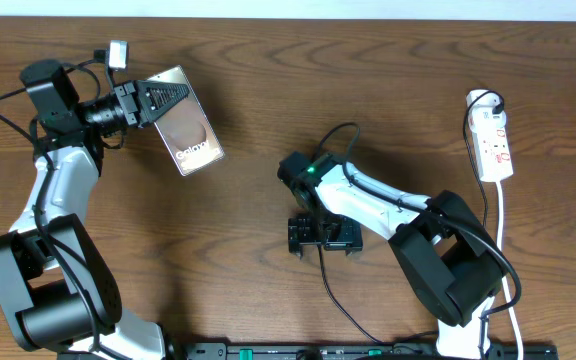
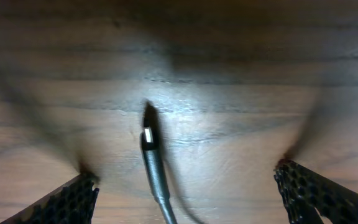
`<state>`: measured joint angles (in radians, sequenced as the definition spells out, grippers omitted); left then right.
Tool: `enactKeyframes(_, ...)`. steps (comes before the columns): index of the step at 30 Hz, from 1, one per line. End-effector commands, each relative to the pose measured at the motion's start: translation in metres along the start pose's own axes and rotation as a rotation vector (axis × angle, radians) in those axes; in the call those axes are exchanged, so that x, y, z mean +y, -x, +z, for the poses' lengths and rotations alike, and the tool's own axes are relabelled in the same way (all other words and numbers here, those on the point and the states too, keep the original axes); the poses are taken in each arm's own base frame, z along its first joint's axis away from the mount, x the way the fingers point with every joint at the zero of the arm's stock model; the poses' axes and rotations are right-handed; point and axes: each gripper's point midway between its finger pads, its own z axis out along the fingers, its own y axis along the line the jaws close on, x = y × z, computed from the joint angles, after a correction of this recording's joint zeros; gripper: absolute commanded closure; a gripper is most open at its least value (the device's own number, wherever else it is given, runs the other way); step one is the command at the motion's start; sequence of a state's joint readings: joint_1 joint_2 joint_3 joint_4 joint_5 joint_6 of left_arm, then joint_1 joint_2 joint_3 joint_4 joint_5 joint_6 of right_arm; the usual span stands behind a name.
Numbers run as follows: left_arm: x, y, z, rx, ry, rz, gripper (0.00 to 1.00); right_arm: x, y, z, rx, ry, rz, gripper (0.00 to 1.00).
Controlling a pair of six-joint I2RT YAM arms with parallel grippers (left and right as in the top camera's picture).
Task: Plug charger to phone and switch on socket
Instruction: 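Lower the right gripper over the black cable's connector end, then close the right gripper on the cable connector and lift it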
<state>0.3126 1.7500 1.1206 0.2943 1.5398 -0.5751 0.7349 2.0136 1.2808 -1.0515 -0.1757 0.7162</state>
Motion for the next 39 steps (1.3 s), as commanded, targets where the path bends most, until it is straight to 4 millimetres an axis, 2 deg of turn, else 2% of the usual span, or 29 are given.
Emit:
enactKeyframes(1,-0.0124,-0.0010,-0.0014,0.015,-0.024,0.033,0.93,-0.0095,0.0099,0.0185,-0.014,-0.062,0.011,0.06)
enactKeyframes(6,-0.0125,-0.0010,-0.0014,0.015,-0.024,0.033,0.93,-0.0040,0.0167,0.0184,-0.038,-0.036,0.008,0.08)
enactKeyframes(14,-0.0126,-0.0010,-0.0014,0.015,-0.024,0.033,0.92,-0.0052,0.0180,0.0180,-0.038,-0.035,0.013,0.35)
enactKeyframes(18,-0.0125,-0.0010,-0.0014,0.015,-0.024,0.033,0.93,-0.0047,0.0184,0.0181,-0.040,-0.032,0.013,0.52)
enactKeyframes(22,-0.0126,-0.0010,-0.0014,0.015,-0.024,0.033,0.93,-0.0048,0.0186,0.0181,-0.041,-0.033,0.013,0.63)
enactKeyframes(39,-0.0125,-0.0011,-0.0014,0.015,-0.024,0.032,0.93,-0.0048,0.0182,0.0181,-0.039,-0.033,0.014,0.84)
